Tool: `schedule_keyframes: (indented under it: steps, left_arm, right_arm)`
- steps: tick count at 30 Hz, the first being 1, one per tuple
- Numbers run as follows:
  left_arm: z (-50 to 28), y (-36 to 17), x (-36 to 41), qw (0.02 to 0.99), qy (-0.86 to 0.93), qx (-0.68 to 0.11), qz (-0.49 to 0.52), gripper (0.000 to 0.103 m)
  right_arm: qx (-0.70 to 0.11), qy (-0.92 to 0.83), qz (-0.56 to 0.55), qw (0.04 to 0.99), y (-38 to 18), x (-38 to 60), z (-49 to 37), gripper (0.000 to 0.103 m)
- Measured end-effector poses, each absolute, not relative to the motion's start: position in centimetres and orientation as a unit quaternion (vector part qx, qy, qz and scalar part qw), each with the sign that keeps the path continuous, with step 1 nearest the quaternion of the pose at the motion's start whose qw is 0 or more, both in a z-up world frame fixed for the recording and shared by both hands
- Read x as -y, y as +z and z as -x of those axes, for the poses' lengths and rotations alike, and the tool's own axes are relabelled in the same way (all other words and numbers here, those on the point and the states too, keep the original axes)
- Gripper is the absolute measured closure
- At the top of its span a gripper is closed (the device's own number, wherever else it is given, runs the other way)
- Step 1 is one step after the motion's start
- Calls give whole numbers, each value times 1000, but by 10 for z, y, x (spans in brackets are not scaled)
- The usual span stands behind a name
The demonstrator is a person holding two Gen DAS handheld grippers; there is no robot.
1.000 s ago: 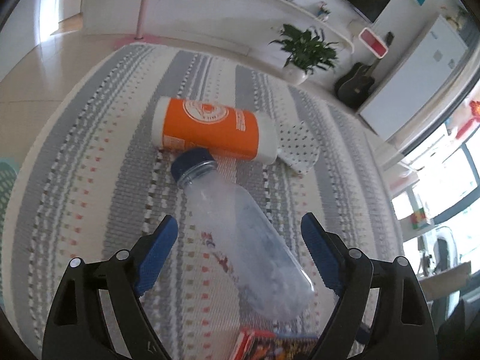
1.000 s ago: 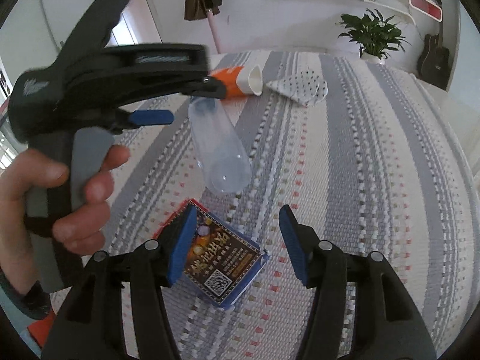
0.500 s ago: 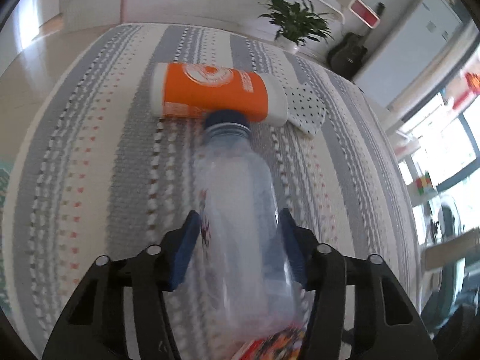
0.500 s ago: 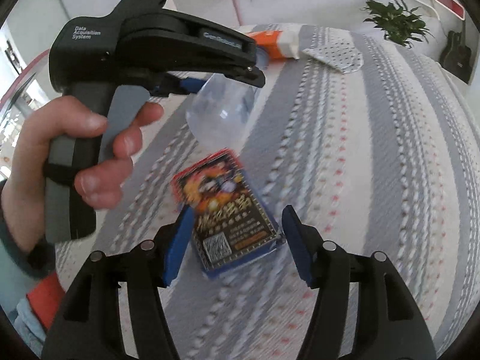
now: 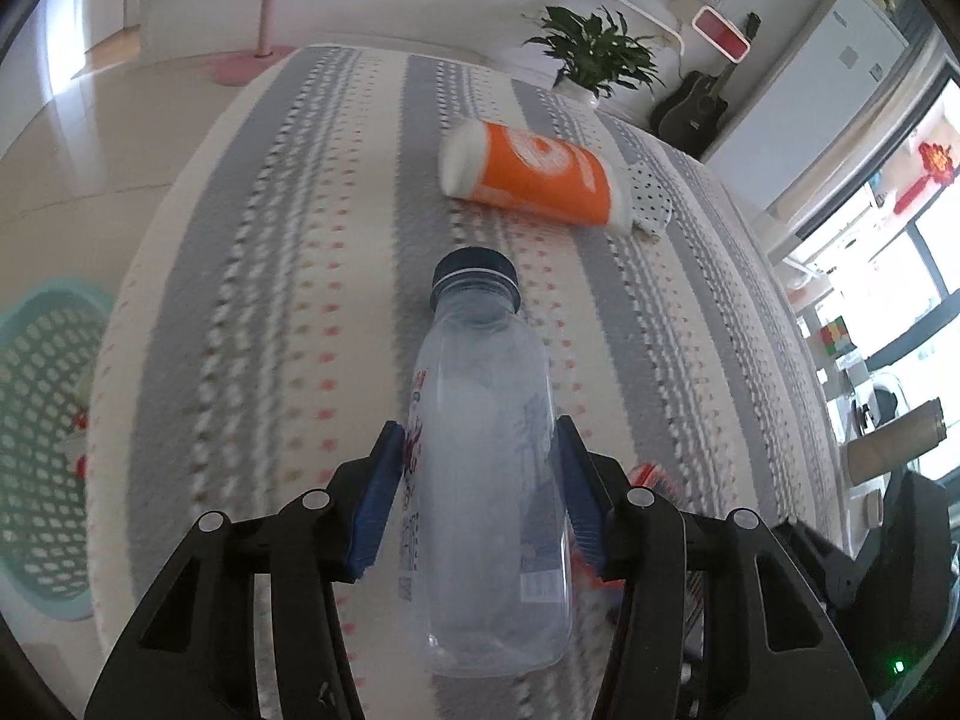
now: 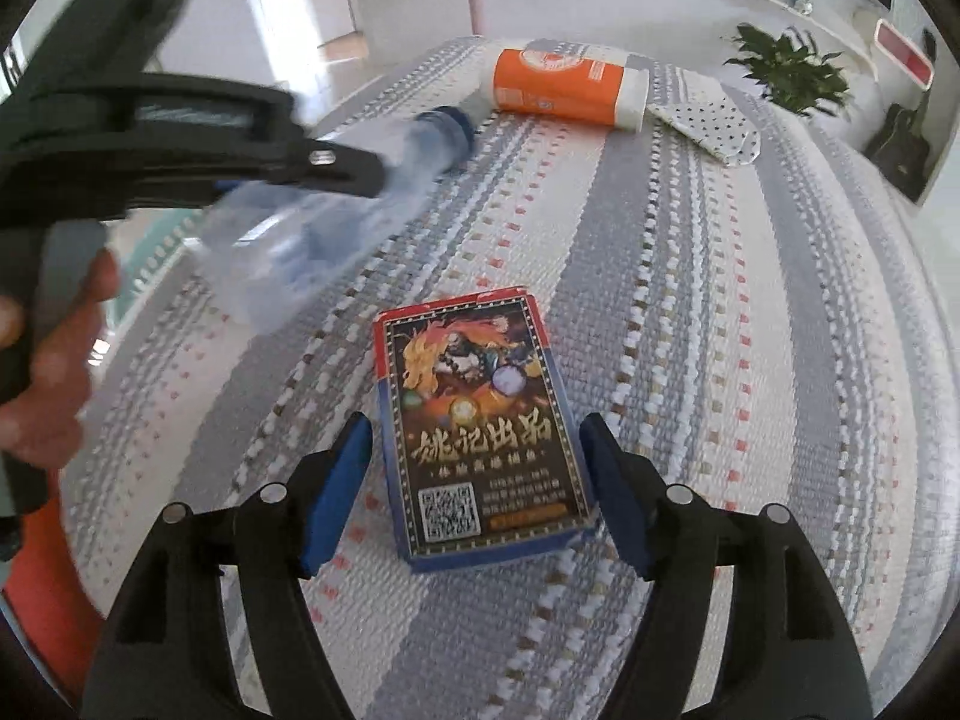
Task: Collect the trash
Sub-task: 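Carry the bottle and card box over the teal basket and open both grippers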
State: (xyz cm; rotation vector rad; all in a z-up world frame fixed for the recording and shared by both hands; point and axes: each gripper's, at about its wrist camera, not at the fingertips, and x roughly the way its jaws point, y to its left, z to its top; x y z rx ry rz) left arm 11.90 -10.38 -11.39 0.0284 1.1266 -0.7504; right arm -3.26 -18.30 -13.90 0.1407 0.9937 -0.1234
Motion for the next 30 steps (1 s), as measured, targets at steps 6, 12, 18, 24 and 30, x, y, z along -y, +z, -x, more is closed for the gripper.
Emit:
schedule_keyframes:
  steps: [6,12,18,24,30]
  left_arm:
    - [-123,-111,69,788,-334,-517,11,54]
    - [-131,-86,25,808,-323,-490,54,54]
    - [-144,-39,-44,844,-295,-434,108,54]
    - [-161,-17,-108,868,-247,-404,149,54]
    - [-186,-31,-158,876,-188,-407,179,54]
  right_arm:
    - [-472,-71,-36,878,-135,165,24,44]
    - [-441,-62,-42,895,-103,149,2,44]
    - [-386,-31,-37,921,-40,115,-34,44]
    - [-364,20,-52,930,-6,64,-81,44]
    - [-383,56,-72,919,-13,19,-129,44]
